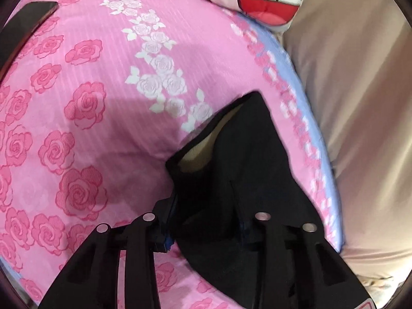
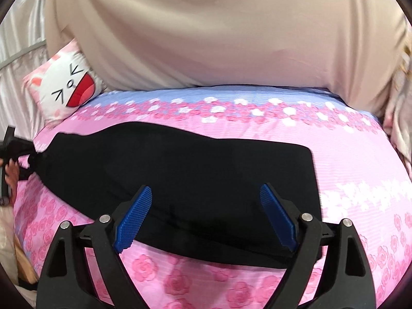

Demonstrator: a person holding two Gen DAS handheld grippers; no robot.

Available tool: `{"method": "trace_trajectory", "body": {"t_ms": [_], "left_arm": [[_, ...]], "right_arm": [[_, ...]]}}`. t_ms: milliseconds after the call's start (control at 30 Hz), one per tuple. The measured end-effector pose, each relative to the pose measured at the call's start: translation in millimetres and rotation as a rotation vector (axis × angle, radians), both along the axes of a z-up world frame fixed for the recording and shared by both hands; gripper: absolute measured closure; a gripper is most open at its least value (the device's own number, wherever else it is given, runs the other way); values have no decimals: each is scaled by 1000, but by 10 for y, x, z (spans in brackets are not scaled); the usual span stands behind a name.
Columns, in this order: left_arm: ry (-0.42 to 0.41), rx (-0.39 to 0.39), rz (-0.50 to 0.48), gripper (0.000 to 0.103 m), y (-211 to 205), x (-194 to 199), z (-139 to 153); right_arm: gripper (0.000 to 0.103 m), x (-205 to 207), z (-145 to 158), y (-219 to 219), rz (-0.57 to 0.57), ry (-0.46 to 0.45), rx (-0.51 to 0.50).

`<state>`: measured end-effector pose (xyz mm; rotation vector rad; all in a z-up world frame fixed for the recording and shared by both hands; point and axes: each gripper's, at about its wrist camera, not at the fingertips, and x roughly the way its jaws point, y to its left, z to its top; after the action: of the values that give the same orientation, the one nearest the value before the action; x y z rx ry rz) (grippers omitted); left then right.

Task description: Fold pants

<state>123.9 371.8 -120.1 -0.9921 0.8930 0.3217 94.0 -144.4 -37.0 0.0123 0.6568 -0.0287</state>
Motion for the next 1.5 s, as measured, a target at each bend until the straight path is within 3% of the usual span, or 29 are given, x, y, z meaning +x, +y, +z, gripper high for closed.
{"method": "trace_trajectory", "body": {"t_ms": [100,167,200,233,333,500,600,767,900,967,1033,1067,1100,1167,1200,1300,1333,1433,1467,1500], "left_arm": [[16,33,-36,50,-127,39,56],[7,44,-88,55,-216,107,87],[3,60,-109,67,-250,132,106],[11,101,-136,88,-304,180,134],[-14,125,-131,89,-380,182,241],[-127,261,-195,89,-826,127,775],[-205,350,-289,89,-1333,147,1153],[-325,459,-564,89,-2640,215,1571],[-336,445,-814,88,-3757,299,1428],[-278,433,-957,88,-4359,321,1109],[-156,466,-1059,86,-4856,346,613],[-103,502,-1070,85,-4989,339,412],[-103,536,-1057,84,-5057,300,310],[-178,663,-1018,81,-5123,78,431],[-199,672,-1030,73,-5121,7,521],[-240,597,-1042,52,-5049,-50,742],[-277,573,-1039,51,-5010,-129,836],[-355,627,-975,49,-4997,-238,1118],[-373,651,-954,46,-4939,-281,1183],[-383,675,-928,36,-4868,-308,1245]], "right_arm": [[19,-15,-9,-123,-26,1,20],[18,-33,-26,-205,-40,4,36],[19,-43,-32,-237,-46,4,43],[19,-61,-37,-283,-56,0,52],[18,-127,-35,-402,-81,-9,66],[17,-293,3,-736,-151,-39,98],[17,-408,14,-982,-199,-54,124],[17,-639,44,-1378,-275,-77,178],[16,-858,54,-1698,-329,-87,225],[16,-968,20,-1835,-357,-84,243],[16,-1031,-34,-1961,-376,-69,264],[16,-1056,-56,-2011,-381,-60,272],[16,-1090,-81,-2069,-390,-48,279],[16,-1142,-95,-2136,-399,-44,278],[16,-1153,-102,-2179,-402,-39,280],[16,-1104,-114,-2213,-364,-41,328],[16,-1065,-108,-2197,-346,-41,341],[16,-924,-47,-2038,-284,-42,333],[16,-871,-7,-1952,-251,-46,330],[16,-843,22,-1887,-228,-48,329]]}}
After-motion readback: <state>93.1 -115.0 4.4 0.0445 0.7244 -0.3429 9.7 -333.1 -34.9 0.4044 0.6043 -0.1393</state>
